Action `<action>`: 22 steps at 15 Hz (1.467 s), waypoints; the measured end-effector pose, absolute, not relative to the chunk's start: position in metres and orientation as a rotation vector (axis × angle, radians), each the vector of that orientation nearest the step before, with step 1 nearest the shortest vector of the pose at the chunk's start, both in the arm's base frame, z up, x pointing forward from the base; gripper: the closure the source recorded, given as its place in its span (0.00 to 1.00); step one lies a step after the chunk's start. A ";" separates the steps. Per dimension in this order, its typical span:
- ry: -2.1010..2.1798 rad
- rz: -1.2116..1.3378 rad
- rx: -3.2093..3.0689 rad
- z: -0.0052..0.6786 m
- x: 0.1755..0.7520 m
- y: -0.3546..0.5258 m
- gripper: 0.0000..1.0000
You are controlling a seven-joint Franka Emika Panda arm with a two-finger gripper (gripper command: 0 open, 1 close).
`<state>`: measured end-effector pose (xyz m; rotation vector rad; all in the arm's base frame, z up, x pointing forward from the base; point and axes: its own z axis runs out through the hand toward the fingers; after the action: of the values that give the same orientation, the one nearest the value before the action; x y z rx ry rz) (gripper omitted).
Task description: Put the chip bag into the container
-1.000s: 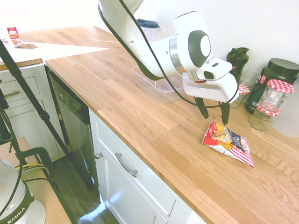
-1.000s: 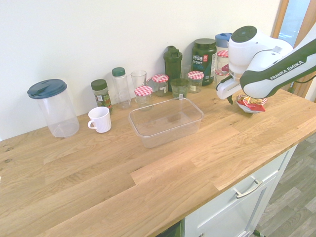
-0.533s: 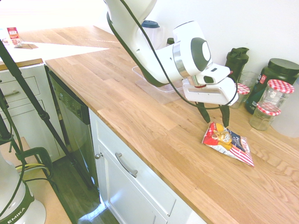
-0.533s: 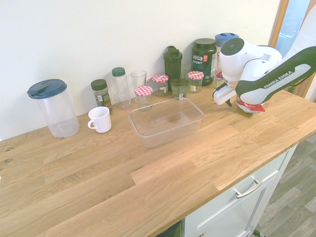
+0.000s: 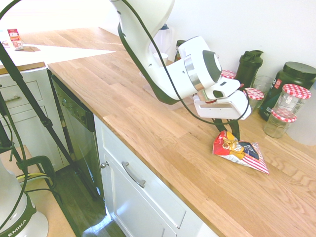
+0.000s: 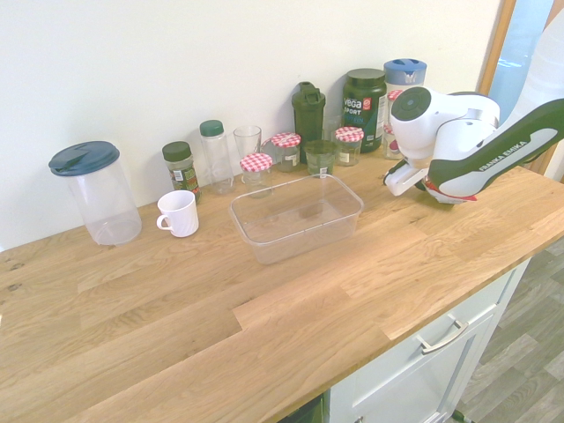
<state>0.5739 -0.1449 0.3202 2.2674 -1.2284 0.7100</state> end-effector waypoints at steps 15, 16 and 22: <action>-1.268 0.762 2.292 0.343 0.583 -0.126 1.00; -1.277 0.775 2.297 0.350 0.584 -0.122 1.00; -1.276 0.858 2.314 0.409 0.590 -0.074 1.00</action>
<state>0.5899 -0.0743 0.4089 2.3140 -1.2760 0.8578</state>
